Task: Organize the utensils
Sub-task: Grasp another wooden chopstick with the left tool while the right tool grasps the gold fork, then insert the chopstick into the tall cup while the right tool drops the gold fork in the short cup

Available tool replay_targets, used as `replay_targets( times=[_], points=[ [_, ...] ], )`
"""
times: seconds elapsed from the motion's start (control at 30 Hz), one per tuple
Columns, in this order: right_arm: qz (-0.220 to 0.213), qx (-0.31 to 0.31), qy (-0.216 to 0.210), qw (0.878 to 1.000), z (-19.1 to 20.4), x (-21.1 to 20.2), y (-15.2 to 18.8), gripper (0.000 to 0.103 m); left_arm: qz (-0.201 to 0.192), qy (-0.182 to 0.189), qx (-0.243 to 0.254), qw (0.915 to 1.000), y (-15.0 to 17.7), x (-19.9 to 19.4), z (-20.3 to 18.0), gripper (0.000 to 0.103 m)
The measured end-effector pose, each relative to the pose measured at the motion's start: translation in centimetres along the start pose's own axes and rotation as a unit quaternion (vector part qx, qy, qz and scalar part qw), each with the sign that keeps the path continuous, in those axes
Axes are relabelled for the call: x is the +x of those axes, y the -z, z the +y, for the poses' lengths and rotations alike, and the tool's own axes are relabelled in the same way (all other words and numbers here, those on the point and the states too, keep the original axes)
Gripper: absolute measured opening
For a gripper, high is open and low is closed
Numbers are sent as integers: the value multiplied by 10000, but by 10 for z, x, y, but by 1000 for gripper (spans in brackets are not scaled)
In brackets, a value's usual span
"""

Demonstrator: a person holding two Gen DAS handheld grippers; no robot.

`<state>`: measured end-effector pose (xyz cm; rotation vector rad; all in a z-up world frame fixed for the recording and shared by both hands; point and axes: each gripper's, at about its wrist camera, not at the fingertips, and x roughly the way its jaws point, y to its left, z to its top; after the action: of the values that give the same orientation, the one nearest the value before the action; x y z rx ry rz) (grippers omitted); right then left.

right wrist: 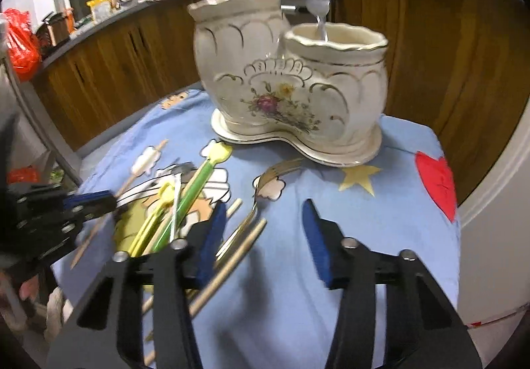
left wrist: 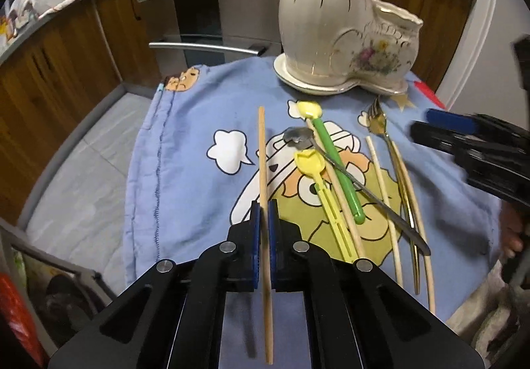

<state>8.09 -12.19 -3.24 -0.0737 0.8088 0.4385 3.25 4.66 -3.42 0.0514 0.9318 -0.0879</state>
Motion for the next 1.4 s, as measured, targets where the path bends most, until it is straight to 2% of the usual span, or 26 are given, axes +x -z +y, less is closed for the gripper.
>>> replay_targets(
  times=[0.27,0.33,0.4,0.5,0.7,0.9,1.1,1.2,1.4],
  points=[
    [336,291,-90,9990,-1,38,-12,21,-223,227,-33,9995,1,-7,7,5],
    [438,368,-131,9983,-2,44,-12,11,-269,296,-36,9992,1,-7,7,5],
    [455,413,-224,9979,-3,46,-12,5,-301,323,-32,9990,1,-8,7,5],
    [397,410,-275,9980,-1,39,-9,5,-403,349,-69,9986,1,-11,8,5],
    [-16,285,-469,9985,1,7,-6,5,-702,447,-191,9963,0,-18,12,5],
    [-772,-87,-627,9950,6,-46,-2,4,-980,449,-250,9939,-4,-30,11,5],
    [-1348,-188,-564,9891,4,-82,-6,3,-1343,523,-297,9891,-11,-42,8,5],
    [-1707,-341,-383,9840,8,-96,-7,3,-1592,606,-317,9849,-13,-49,5,5],
    [-2122,-387,-305,9760,4,-118,-23,3,-2034,681,-250,9764,-27,-61,1,5]
  ],
)
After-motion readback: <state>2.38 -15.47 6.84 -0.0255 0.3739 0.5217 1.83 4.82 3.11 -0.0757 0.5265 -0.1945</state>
